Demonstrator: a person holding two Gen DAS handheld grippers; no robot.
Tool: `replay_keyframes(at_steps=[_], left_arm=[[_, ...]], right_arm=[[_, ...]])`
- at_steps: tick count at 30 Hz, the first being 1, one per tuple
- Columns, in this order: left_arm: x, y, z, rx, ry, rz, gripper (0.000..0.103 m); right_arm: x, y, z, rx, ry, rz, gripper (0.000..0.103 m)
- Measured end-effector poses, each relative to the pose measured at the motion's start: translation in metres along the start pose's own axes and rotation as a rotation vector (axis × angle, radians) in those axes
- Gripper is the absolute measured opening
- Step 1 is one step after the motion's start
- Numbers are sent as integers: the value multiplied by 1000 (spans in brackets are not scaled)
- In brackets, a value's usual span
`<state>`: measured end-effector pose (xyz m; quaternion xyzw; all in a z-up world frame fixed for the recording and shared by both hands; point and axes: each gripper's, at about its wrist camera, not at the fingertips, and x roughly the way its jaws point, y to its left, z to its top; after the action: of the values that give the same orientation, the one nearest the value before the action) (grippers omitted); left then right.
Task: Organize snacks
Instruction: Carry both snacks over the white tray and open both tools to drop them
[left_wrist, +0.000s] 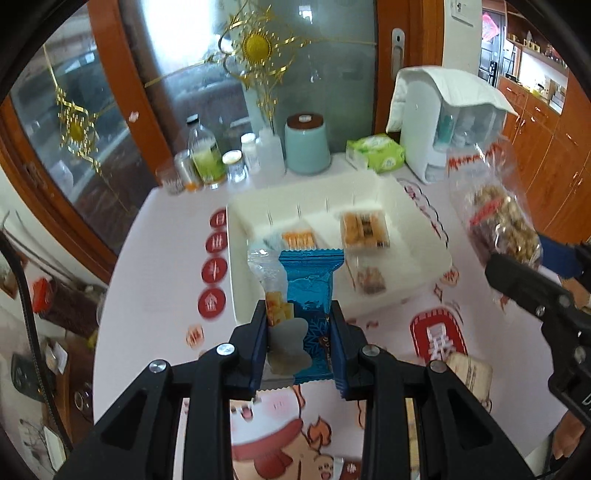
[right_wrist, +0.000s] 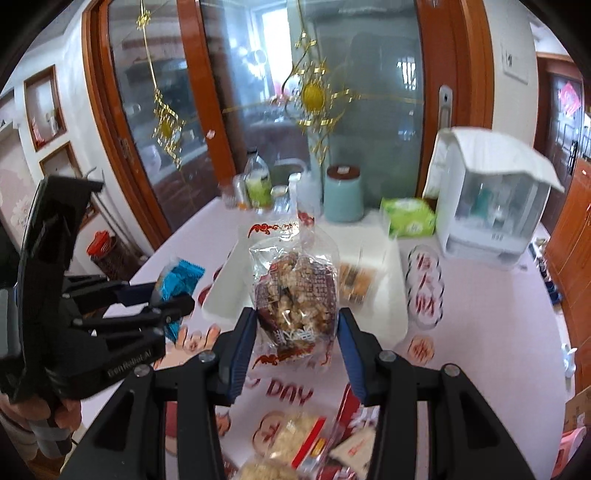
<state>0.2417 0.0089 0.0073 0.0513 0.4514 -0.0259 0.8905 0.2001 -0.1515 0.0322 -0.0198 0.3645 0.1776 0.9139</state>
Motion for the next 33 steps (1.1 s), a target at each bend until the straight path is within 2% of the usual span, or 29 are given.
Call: replay_keyframes(at_steps=[9, 16, 24, 33], left_arm=[[21, 4, 66, -13, 0, -5, 29], [53, 8, 100, -32, 30, -8, 28], [98, 1, 106, -37, 70, -41, 28], [135, -9, 100, -41, 110, -87, 28]], right_arm=[[11, -29, 67, 53, -94, -48, 45], [35, -48, 96, 91, -100, -75, 45], [86, -64, 93, 154, -14, -80, 45], [130, -68, 69, 178, 84, -91, 45]])
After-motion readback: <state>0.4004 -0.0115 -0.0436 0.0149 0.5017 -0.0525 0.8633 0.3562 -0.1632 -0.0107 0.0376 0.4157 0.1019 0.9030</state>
